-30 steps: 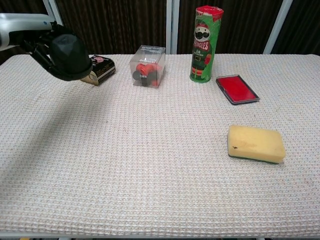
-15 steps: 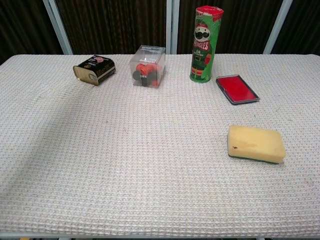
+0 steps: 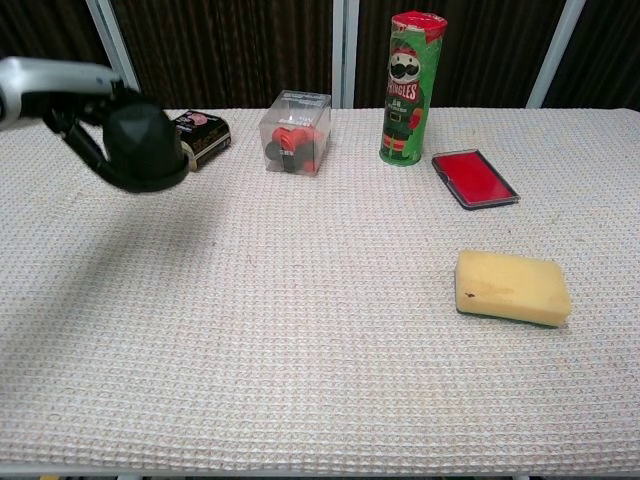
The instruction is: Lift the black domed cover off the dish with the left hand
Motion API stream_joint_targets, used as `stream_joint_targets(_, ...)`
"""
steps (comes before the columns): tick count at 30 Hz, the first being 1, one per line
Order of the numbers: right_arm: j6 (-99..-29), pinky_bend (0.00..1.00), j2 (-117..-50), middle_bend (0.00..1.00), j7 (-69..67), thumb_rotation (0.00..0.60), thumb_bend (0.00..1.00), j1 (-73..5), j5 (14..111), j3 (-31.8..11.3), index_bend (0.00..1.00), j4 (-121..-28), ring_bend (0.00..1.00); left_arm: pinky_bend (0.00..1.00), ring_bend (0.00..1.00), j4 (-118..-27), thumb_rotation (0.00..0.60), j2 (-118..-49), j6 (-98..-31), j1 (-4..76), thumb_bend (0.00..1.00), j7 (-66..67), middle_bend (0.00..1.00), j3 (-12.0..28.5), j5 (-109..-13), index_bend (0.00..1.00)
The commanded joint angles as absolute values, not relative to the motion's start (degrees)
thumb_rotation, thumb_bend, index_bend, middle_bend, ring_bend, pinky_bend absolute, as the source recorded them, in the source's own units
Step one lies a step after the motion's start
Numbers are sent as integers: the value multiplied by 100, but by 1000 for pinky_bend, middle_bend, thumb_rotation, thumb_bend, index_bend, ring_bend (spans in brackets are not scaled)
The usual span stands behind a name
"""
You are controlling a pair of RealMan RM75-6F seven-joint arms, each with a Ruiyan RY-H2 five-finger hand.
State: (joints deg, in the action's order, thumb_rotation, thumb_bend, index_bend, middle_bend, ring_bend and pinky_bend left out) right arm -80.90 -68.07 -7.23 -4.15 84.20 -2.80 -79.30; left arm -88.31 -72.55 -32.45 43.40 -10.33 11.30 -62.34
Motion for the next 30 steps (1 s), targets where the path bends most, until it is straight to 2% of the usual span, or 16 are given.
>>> stream_joint_targets(1,-8081,0,-6812,0,-730,600,135,-416,8414,-281,0,-7918,0,358,312,-8814,600,-7053,-2907,4392,208,-1284,482,858,-6172,467)
stream_joint_targets(5,-8076,0,-6819,0,-719,600,134,-419,8416,-278,0,-7916,0,358,312,-8786,600,-7278,-3448,4222,208,-1383,482,944,-6469,470)
stream_joint_targets(12,-8051,0,-6822,0,-710,600,134,-424,8395,-280,0,-7918,0,358,312,-8682,600,-7892,-4912,3848,208,-1553,482,1122,-7177,473)
stream_joint_targets(21,-8061,0,-6813,0,-753,600,134,-418,8377,-294,0,-7898,0,357,312,-8637,600,-8189,-4857,3979,208,-1445,482,1094,-7175,471)
stream_joint_targets(26,-7986,0,-6852,0,-690,600,135,-444,8362,-279,0,-7883,0,355,312,-9173,600,-8492,-4839,4383,208,-1044,482,1313,-7337,471)
stream_joint_targets(30,-8060,0,-6837,0,-652,600,134,-432,8406,-281,0,-7930,0,355,311,-9363,600,-8587,-4878,4530,208,-470,482,1248,-7386,466)
